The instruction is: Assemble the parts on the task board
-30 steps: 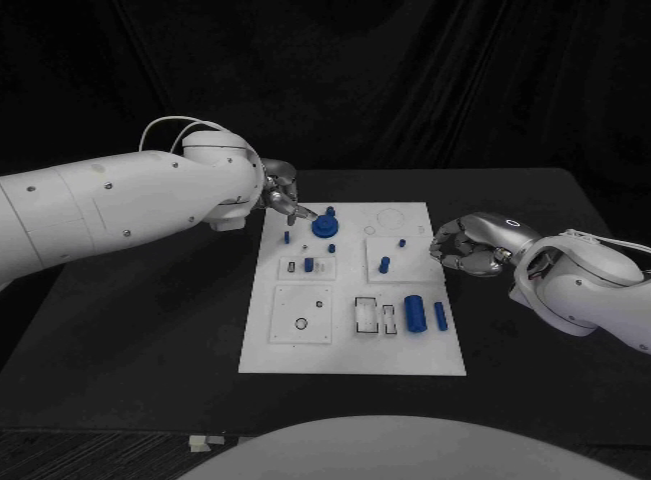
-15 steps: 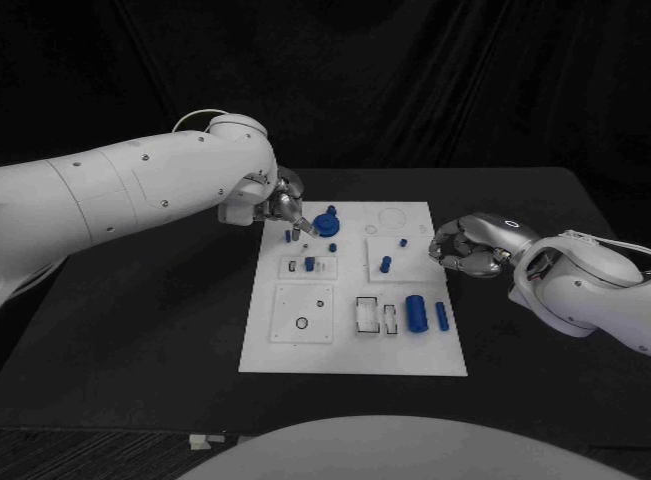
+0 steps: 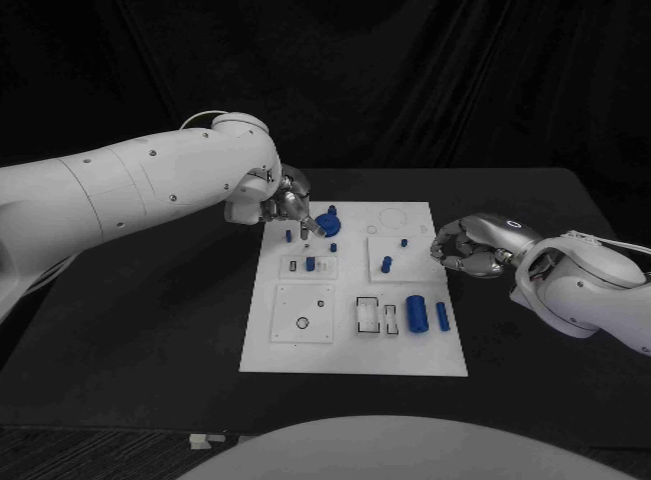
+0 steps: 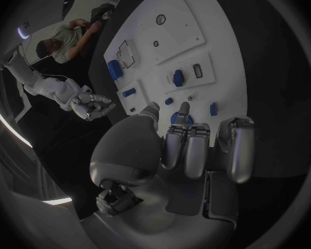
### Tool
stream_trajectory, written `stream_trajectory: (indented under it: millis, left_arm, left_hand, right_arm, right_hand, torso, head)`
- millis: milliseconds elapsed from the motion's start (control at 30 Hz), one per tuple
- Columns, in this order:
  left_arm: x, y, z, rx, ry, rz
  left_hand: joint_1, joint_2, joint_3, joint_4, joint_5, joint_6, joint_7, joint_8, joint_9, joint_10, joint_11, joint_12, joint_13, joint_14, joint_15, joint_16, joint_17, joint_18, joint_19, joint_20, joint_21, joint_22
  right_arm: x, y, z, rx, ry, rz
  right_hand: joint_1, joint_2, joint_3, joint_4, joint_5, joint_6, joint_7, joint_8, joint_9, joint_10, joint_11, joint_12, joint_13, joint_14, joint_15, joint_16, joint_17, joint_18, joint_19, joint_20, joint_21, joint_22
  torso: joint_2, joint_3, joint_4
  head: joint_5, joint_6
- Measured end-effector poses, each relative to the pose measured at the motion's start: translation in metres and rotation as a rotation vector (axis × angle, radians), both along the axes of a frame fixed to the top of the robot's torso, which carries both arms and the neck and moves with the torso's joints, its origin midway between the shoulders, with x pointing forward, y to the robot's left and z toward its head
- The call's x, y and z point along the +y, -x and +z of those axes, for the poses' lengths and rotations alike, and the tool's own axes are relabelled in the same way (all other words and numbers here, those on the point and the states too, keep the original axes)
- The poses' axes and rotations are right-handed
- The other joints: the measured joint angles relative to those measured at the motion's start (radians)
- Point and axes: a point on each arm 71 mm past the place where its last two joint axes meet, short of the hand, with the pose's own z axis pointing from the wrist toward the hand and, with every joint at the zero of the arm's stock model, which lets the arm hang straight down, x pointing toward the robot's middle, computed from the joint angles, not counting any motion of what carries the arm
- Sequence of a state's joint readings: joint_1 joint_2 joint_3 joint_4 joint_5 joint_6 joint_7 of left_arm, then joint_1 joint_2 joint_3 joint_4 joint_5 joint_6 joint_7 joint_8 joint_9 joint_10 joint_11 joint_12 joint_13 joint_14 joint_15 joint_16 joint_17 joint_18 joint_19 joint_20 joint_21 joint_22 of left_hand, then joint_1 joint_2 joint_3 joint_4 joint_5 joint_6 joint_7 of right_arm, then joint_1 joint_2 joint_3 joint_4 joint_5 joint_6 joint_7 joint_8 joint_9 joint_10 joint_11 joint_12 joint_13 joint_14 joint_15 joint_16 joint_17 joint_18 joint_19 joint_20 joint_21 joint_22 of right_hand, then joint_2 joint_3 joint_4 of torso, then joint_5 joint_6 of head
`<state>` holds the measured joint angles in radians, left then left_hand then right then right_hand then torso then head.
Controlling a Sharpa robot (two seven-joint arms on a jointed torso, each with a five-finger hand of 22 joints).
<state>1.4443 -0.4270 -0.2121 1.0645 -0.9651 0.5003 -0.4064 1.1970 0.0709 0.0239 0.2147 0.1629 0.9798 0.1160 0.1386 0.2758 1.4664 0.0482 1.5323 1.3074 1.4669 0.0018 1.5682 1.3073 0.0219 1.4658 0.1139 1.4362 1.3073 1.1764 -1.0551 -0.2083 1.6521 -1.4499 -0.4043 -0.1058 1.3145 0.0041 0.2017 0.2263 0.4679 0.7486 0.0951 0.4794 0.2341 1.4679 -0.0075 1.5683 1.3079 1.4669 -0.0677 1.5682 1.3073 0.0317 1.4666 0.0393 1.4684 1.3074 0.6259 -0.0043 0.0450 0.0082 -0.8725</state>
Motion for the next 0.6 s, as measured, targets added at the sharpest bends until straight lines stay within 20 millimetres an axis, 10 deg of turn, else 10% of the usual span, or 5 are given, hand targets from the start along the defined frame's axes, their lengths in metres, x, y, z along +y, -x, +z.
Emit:
stream_trajectory:
  millis: [133, 400, 600]
  left_arm:
    - [-0.001, -0.001, -0.001, -0.003, 0.013, 0.003]
    - [-0.005, 0.002, -0.012, 0.009, 0.016, 0.003]
    - [-0.005, 0.003, -0.020, -0.001, 0.009, 0.004]
  left_hand:
    - [0.000, 0.000, -0.001, -0.007, 0.020, 0.140, -0.053, 0.099, 0.078, -0.001, -0.042, 0.009, 0.000, 0.000, -0.033, 0.000, 0.000, 0.000, 0.000, -0.030, 0.007, 0.000]
    - [0.000, 0.000, 0.000, -0.011, 0.027, 0.107, -0.090, 0.272, 0.365, 0.000, -0.079, 0.017, 0.000, 0.000, -0.061, 0.000, 0.000, 0.000, 0.000, -0.061, 0.018, 0.000]
    - [-0.019, 0.000, 0.003, 0.009, 0.027, 0.054, -0.079, 0.257, 0.406, 0.000, -0.078, 0.017, 0.000, 0.000, -0.061, 0.000, 0.000, 0.000, 0.000, -0.061, 0.018, 0.000]
  right_arm:
    - [0.000, 0.000, 0.000, -0.001, -0.001, 0.000]
    - [0.002, 0.002, 0.003, -0.021, -0.019, 0.011]
    - [0.005, 0.005, 0.006, -0.048, -0.045, 0.028]
  right_hand:
    - [0.000, 0.000, 0.000, 0.000, 0.000, 0.000, 0.000, 0.000, 0.000, 0.000, 0.000, 0.000, 0.000, 0.000, 0.000, 0.000, 0.000, 0.000, 0.000, 0.000, 0.000, 0.000]
    - [0.000, 0.000, 0.000, 0.000, 0.012, 0.012, -0.002, 0.005, 0.003, 0.000, 0.000, 0.000, 0.000, 0.000, 0.000, 0.000, 0.000, 0.000, 0.000, 0.000, 0.011, 0.000]
    - [0.000, 0.000, 0.000, 0.000, 0.019, 0.021, -0.003, 0.009, 0.004, 0.000, 0.000, 0.000, 0.000, 0.000, 0.000, 0.000, 0.000, 0.000, 0.000, 0.000, 0.019, 0.000]
  torso:
    - [0.000, 0.0001, 0.0000]
    - [-0.001, 0.0001, -0.0001]
    - [0.000, 0.0002, 0.0000]
  head:
    - [-0.001, 0.000]
    - [-0.007, 0.000]
    - [-0.008, 0.000]
